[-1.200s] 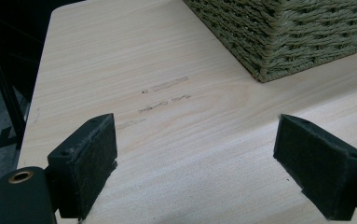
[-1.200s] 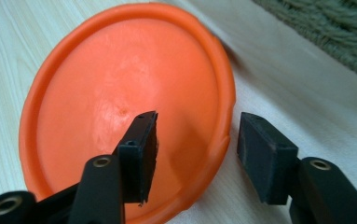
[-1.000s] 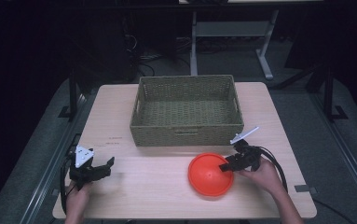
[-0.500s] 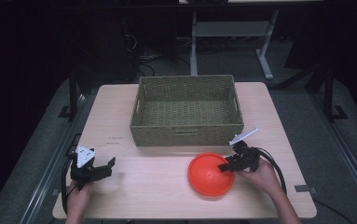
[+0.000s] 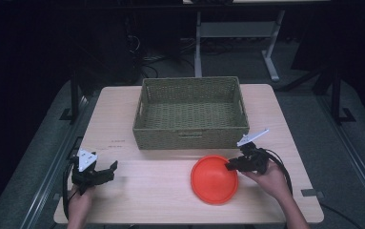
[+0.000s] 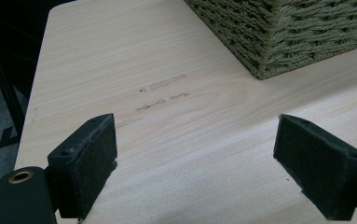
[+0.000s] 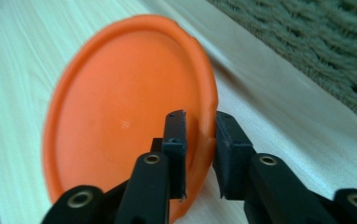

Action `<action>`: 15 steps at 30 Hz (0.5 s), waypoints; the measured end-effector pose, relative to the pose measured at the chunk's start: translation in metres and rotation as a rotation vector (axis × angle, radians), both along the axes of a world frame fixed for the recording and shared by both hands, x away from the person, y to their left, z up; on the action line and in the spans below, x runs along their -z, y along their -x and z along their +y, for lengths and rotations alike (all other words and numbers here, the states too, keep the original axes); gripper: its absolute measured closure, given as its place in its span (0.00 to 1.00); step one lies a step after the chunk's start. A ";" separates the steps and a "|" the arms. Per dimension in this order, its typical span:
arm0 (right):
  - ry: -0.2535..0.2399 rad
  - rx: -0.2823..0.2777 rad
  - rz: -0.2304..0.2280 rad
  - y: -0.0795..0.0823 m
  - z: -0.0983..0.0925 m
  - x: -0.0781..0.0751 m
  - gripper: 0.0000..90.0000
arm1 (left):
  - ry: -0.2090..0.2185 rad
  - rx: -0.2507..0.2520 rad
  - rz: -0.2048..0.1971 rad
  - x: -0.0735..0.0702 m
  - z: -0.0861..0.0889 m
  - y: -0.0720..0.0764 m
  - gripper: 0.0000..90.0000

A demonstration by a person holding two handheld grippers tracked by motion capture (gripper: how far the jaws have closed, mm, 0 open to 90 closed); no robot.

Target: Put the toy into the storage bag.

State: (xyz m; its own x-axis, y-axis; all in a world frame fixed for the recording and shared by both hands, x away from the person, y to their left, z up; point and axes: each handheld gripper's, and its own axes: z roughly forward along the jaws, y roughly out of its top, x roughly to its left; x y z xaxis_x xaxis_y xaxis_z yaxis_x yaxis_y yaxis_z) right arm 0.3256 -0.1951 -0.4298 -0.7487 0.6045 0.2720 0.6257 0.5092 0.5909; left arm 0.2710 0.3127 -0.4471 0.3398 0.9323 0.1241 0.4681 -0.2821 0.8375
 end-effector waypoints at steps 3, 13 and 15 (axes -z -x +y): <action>-0.019 0.005 -0.006 0.003 0.000 -0.006 0.89 | -0.001 0.000 0.000 0.000 0.000 0.000 0.14; -0.013 -0.024 -0.068 0.017 0.013 -0.033 0.91 | 0.000 0.000 0.000 0.000 0.000 0.000 0.14; -0.012 -0.027 -0.066 0.018 0.014 -0.035 0.91 | 0.000 0.000 0.001 0.000 0.001 0.000 0.14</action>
State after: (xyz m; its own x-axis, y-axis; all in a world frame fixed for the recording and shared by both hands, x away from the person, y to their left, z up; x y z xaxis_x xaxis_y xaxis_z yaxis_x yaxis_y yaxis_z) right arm 0.3078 -0.1809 -0.3944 -0.7811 0.5810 0.2285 0.5713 0.5176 0.6370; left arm 0.2709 0.3134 -0.4473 0.3396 0.9325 0.1232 0.4693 -0.2815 0.8370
